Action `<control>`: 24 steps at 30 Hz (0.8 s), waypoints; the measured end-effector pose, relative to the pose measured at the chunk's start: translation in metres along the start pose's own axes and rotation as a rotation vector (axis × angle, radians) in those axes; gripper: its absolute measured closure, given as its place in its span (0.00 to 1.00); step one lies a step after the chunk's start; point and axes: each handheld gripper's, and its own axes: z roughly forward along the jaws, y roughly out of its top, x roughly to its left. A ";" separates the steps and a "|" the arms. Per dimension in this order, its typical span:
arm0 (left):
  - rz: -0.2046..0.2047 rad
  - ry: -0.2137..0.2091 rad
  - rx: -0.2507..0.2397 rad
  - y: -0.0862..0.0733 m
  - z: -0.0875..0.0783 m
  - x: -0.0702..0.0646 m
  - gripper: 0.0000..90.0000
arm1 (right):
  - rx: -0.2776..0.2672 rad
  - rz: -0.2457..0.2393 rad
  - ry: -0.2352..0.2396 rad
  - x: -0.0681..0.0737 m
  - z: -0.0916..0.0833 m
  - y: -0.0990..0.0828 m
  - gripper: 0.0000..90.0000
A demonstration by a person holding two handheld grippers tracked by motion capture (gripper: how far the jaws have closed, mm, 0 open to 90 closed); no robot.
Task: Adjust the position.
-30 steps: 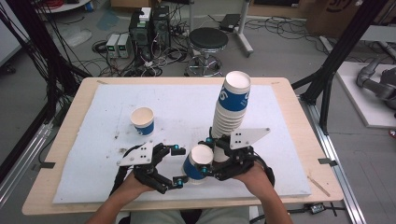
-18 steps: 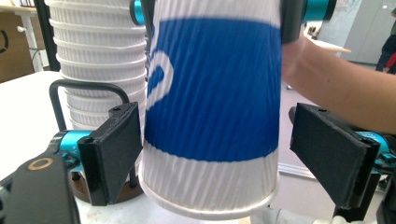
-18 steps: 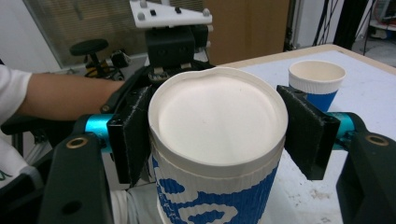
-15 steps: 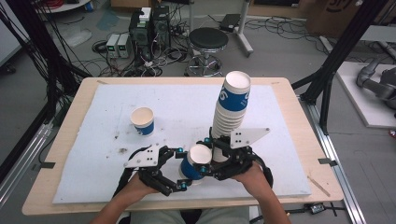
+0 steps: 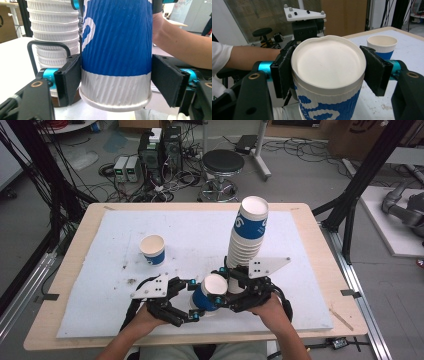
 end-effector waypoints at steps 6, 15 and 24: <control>-0.003 -0.004 0.056 0.004 -0.001 0.000 0.35 | 0.013 0.008 0.001 -0.001 0.000 -0.001 0.36; 0.008 0.004 0.130 0.010 -0.001 -0.002 0.36 | 0.056 -0.005 -0.039 0.001 -0.001 -0.003 0.23; 0.001 0.035 0.241 0.017 -0.002 -0.001 0.36 | 0.180 -0.095 -0.056 0.007 -0.010 0.013 0.22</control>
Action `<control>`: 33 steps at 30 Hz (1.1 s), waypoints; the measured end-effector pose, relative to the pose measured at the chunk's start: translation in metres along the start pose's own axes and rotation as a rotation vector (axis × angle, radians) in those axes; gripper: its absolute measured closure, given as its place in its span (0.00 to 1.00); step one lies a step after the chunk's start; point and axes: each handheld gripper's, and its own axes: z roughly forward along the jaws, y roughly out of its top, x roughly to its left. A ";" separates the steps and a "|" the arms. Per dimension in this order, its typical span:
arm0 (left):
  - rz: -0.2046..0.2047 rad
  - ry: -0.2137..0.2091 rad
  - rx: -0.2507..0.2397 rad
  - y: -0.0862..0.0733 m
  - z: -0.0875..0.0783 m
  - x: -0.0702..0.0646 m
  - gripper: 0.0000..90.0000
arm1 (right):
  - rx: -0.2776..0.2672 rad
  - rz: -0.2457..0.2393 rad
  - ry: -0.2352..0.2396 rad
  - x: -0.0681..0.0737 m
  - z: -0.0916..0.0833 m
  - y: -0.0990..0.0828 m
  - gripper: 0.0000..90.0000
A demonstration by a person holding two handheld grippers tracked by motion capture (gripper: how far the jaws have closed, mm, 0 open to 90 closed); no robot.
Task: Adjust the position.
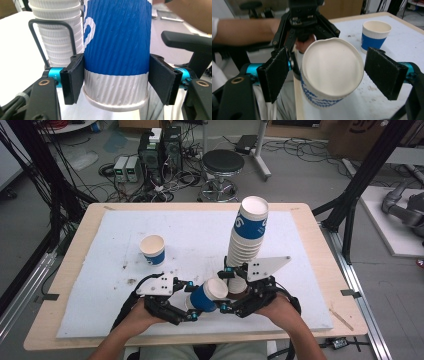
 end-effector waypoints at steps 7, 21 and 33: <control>0.005 0.005 0.065 0.002 0.000 0.000 0.36 | 0.158 -0.153 0.005 0.003 0.003 0.026 0.22; 0.023 0.055 0.165 0.001 -0.002 0.003 0.36 | 0.444 -0.294 0.045 0.000 0.037 0.053 0.22; 0.060 0.058 0.238 0.002 0.005 -0.002 0.37 | 0.572 -0.353 0.092 0.003 0.058 0.060 0.22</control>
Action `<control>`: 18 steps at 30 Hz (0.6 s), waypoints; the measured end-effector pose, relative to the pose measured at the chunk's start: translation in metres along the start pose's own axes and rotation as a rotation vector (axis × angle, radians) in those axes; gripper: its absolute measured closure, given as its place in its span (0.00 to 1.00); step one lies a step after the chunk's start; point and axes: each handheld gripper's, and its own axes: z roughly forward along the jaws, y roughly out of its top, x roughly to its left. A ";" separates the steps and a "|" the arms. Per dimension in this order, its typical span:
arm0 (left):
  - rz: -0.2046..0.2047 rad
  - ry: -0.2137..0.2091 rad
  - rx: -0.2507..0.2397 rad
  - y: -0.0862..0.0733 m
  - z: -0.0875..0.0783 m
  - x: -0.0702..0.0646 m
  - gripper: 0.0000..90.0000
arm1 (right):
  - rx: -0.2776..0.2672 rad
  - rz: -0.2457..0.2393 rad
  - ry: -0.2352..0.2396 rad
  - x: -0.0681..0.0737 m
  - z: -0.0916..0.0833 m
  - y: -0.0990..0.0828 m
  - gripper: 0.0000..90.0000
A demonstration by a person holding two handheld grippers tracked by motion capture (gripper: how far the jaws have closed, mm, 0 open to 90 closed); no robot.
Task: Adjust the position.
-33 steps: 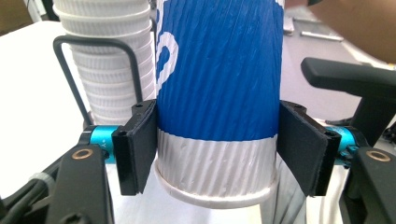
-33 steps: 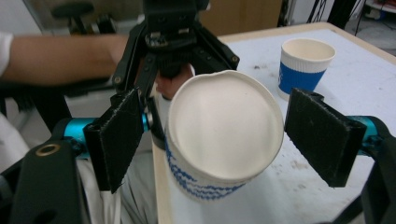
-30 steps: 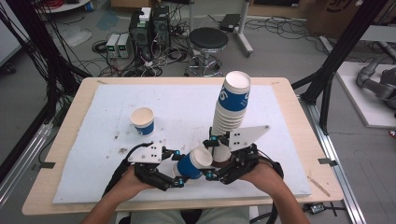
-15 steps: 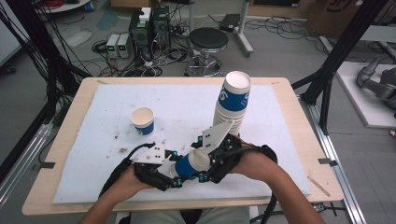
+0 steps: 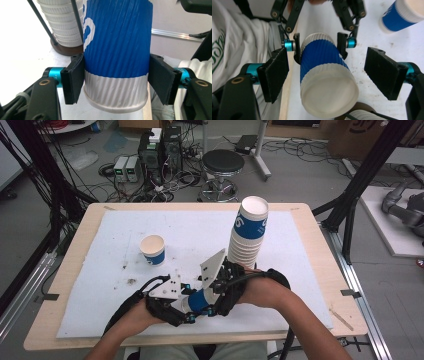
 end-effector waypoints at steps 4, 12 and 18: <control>0.012 0.001 0.012 0.001 0.001 -0.001 0.37 | 0.063 -0.005 0.021 0.000 0.010 0.002 0.23; 0.020 -0.004 0.044 0.002 0.003 -0.002 0.37 | 0.179 -0.040 0.037 0.000 0.025 0.005 0.29; 0.021 -0.010 0.053 0.002 0.005 -0.004 0.37 | 0.244 -0.059 0.047 0.003 0.034 0.008 0.35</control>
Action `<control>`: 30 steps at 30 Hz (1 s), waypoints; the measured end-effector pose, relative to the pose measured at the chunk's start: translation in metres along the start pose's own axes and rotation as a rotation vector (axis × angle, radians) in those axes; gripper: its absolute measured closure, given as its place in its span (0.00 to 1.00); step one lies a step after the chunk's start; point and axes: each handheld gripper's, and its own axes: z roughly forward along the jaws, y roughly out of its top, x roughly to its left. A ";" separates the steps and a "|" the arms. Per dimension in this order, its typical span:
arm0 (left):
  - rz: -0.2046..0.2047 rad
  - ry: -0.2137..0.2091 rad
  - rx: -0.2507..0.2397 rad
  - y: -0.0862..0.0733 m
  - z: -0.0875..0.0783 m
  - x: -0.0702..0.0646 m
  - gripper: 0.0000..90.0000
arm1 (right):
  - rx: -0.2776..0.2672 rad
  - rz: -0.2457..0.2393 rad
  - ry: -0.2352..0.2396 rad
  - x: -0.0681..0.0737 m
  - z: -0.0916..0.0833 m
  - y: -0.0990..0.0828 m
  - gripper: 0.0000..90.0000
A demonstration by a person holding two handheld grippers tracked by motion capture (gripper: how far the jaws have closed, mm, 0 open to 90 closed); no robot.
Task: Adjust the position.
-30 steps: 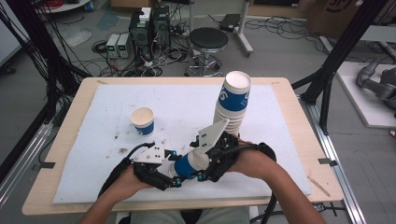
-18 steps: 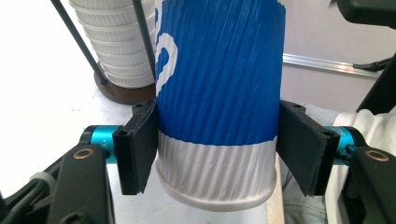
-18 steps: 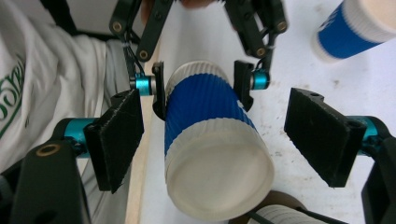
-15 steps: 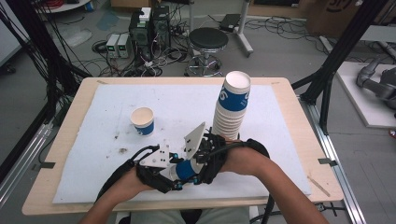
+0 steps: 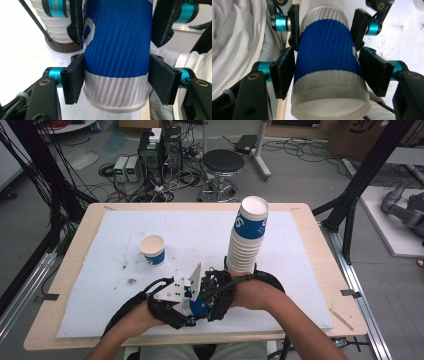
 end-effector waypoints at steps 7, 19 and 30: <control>0.009 -0.003 0.001 0.000 -0.003 0.001 0.39 | 0.041 0.040 0.001 0.001 0.006 -0.004 0.38; -0.030 -0.009 -0.076 -0.003 -0.004 0.004 0.35 | -0.042 0.064 -0.034 0.006 0.008 -0.019 0.39; -0.097 0.020 -0.332 -0.015 -0.018 0.015 0.20 | -0.262 0.201 -0.092 0.007 0.003 -0.059 0.38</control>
